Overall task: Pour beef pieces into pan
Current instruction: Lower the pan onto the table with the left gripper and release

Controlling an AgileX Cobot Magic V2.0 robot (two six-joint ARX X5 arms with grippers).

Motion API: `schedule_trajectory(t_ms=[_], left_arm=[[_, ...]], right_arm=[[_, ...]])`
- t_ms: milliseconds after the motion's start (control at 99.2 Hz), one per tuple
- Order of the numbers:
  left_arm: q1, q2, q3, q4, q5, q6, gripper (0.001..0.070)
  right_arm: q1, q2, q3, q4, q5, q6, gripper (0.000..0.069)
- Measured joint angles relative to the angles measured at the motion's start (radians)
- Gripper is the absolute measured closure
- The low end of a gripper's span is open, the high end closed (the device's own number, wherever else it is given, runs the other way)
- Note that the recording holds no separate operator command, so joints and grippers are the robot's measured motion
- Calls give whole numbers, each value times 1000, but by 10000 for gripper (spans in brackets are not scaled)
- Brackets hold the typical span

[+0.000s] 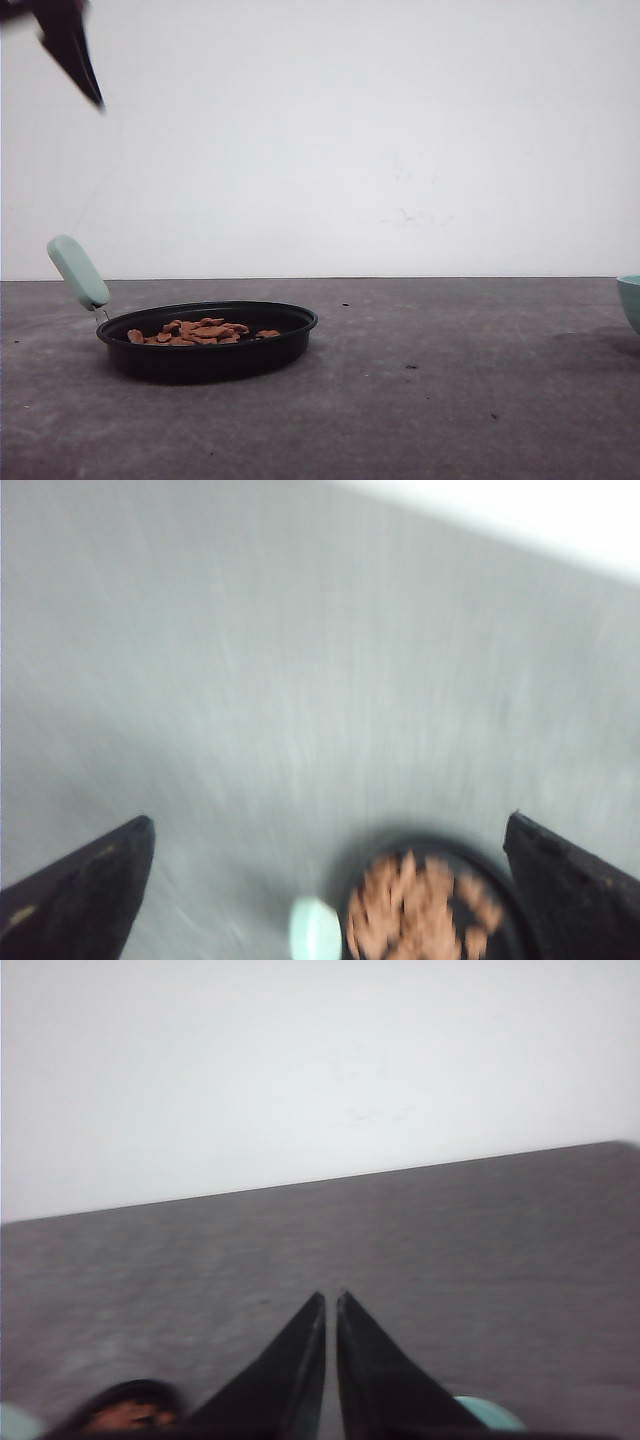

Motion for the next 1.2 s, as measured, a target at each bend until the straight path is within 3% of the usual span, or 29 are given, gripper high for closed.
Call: schedule_trajectory(t_ms=[91, 131, 302, 383, 504, 686, 807, 1200], left_arm=[[0, -148, 0, -32, -37, 21, 20], [0, -210, 0, -50, -40, 32, 60], [0, -454, 0, -161, -64, 50, 541], [0, -562, 2, -194, -64, 73, 647], [0, -676, 5, -307, -64, 151, 677], [0, -744, 3, -459, -64, 236, 682], [0, -761, 3, -452, -64, 241, 682], [0, -763, 3, -451, -64, 240, 680]], right_arm=[[14, 0, -7, 18, 57, -67, 674], [19, -1, -18, 42, 61, -100, 674], [24, -8, -107, 107, 77, -188, 674], [29, -31, -173, 135, 79, -202, 674], [30, -123, -302, 224, 89, -215, 674], [31, -269, -446, 280, 194, -223, 674], [31, -262, -466, 216, 187, -222, 674], [32, -265, -465, 225, 187, -222, 674]])
